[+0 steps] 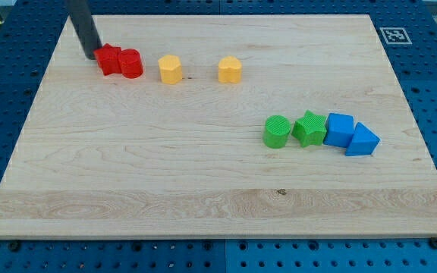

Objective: Move yellow heart a bit left

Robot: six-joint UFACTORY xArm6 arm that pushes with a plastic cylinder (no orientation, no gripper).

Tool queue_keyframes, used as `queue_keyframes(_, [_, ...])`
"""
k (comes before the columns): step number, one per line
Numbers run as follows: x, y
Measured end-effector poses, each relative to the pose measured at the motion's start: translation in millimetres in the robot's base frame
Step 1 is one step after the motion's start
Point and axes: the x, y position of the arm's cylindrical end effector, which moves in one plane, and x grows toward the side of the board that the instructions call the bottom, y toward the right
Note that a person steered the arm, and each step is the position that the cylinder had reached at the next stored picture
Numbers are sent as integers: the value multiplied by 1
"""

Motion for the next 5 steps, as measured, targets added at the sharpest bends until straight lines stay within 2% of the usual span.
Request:
queue_keyframes(1, [1,23])
queue_keyframes(4, [-4,16])
queue_keyframes(5, [-43,14])
